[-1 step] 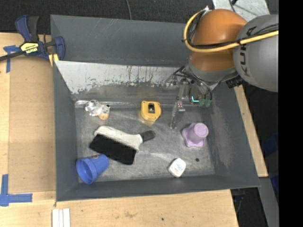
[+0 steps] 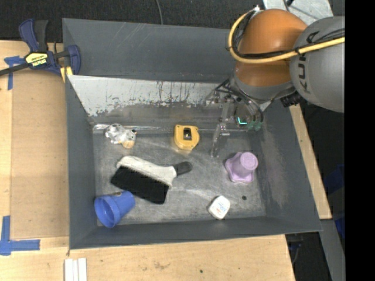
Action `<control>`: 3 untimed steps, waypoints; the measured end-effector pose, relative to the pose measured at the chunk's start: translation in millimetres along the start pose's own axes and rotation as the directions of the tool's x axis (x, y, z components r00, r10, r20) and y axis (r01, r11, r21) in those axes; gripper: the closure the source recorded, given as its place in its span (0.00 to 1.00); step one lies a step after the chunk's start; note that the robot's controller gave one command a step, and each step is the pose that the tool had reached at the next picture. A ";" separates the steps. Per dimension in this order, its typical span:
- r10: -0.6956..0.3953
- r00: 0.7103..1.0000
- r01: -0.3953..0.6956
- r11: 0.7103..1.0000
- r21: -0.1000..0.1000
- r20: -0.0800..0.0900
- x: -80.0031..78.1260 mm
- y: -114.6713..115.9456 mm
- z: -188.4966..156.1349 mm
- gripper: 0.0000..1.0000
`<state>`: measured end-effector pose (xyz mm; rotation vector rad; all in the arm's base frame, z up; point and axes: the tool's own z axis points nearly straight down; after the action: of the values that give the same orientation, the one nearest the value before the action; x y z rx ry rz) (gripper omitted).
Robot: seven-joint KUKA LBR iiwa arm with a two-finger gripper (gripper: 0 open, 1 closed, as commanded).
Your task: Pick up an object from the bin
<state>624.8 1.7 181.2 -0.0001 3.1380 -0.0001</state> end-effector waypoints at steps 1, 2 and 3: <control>0.068 0.998 -0.068 0.998 0.000 0.006 -1.8 16.0 42.7 0.00; -0.020 1.000 0.020 1.000 0.000 0.008 2.6 39.2 86.6 0.00; 0.017 1.000 -0.017 1.000 0.000 0.006 3.6 40.5 102.2 0.00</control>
Offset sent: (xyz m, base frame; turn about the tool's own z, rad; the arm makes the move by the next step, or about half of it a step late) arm -0.0078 0.0525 -0.1112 -0.0813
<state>621.5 42.2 79.0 0.0262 3.1321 0.0002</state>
